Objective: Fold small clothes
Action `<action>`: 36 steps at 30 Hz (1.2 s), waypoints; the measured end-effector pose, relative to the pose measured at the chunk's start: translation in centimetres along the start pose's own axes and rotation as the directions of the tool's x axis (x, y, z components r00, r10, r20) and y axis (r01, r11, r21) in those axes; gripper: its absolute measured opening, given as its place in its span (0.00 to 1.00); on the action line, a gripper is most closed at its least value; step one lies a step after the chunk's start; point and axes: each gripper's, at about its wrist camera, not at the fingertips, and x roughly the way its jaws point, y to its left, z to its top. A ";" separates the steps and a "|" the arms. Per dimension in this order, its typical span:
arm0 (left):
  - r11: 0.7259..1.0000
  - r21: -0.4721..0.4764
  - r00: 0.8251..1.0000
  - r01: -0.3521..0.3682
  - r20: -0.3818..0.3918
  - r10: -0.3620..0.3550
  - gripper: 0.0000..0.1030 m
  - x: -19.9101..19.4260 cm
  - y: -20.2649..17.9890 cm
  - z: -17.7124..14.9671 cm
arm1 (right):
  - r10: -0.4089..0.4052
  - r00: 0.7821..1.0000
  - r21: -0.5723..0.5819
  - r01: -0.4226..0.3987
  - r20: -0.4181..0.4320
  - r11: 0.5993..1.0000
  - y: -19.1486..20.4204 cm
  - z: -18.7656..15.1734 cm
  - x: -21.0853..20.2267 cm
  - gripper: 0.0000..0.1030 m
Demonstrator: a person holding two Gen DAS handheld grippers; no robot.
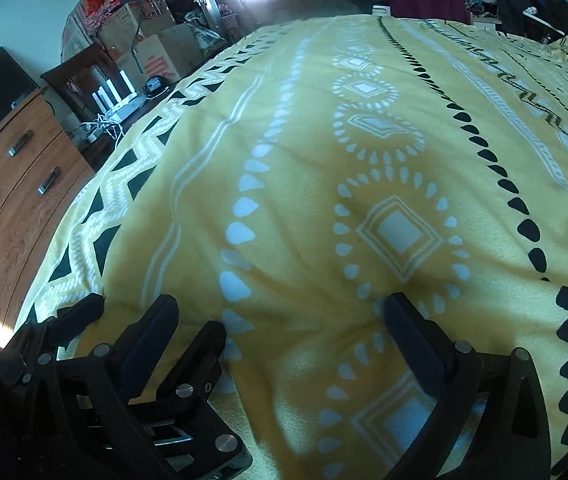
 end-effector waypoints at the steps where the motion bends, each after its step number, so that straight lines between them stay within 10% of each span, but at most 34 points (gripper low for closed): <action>1: 1.000 -0.001 1.000 -0.001 -0.003 0.001 1.00 0.1 0.0 0.1 | 0.000 1.000 -0.003 0.000 -0.002 1.000 0.1 0.0 0.0 1.00; 36: 1.000 -0.002 1.000 0.005 -0.014 -0.005 1.00 0.1 0.1 0.2 | -0.017 1.000 -0.016 0.016 -0.012 1.000 0.4 0.1 0.2 1.00</action>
